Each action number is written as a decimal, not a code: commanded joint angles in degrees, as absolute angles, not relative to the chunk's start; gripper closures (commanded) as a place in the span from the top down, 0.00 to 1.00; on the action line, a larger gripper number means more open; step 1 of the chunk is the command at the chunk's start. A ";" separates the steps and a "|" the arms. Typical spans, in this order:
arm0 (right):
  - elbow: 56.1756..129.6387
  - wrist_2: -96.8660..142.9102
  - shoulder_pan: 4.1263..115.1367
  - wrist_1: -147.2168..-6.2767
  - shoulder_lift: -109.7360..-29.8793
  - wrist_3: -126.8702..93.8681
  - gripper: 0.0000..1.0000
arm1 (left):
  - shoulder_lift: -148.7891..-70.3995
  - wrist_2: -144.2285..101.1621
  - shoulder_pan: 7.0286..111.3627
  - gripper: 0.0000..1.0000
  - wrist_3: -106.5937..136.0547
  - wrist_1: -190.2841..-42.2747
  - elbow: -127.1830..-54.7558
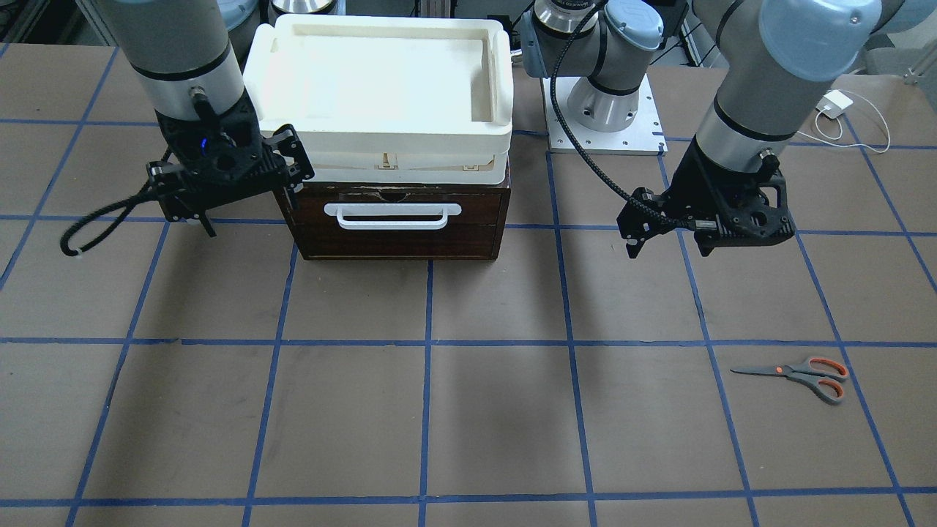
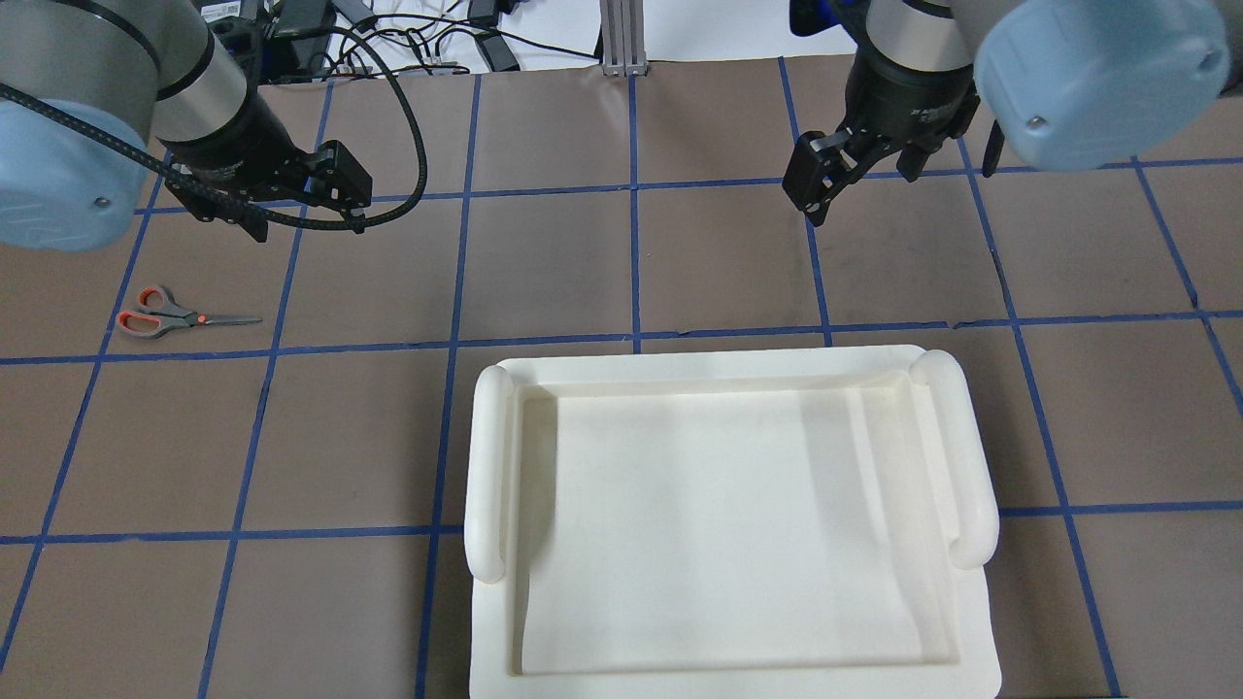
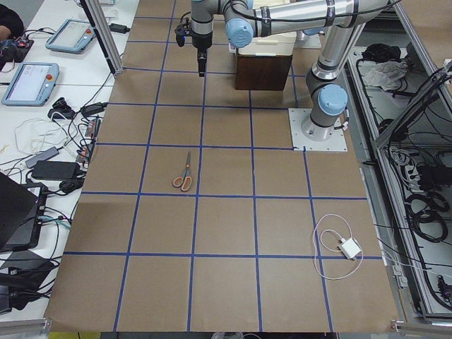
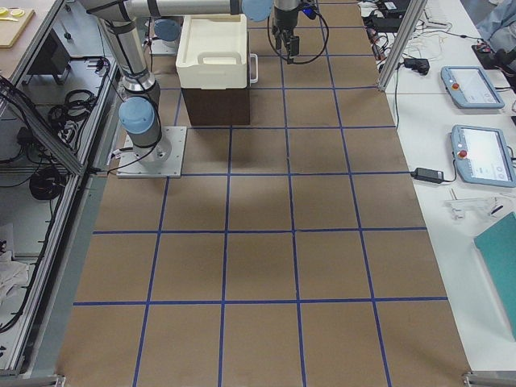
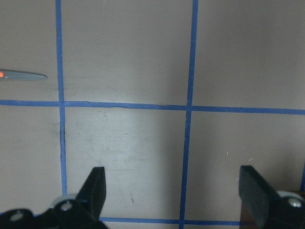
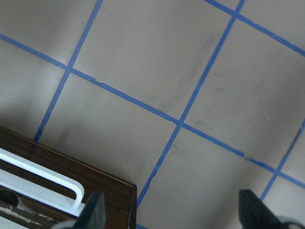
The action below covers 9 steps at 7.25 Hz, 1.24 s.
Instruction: Place scissors in drawer with both arms
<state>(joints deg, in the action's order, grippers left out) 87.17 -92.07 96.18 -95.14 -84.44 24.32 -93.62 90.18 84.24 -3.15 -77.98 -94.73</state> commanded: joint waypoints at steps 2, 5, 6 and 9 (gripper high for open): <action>87.36 -82.57 100.70 -97.91 -80.43 43.45 1.00 | -95.97 90.35 78.69 1.00 -21.96 -77.87 -94.75; 88.24 -86.80 104.23 -99.58 -76.38 48.25 1.00 | -99.74 90.44 71.30 1.00 -52.87 -73.67 -94.66; 88.24 -89.71 106.07 -99.41 -75.77 52.43 1.00 | -101.15 90.35 68.67 1.00 -63.18 -72.96 -94.66; 88.24 -88.95 105.74 -99.50 -74.80 68.76 1.00 | -105.81 91.57 64.08 1.00 -87.46 -68.31 -94.75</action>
<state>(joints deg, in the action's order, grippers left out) 88.25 -89.32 105.97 -99.67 -75.10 61.36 -103.89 90.70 65.49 -77.74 -70.62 -94.66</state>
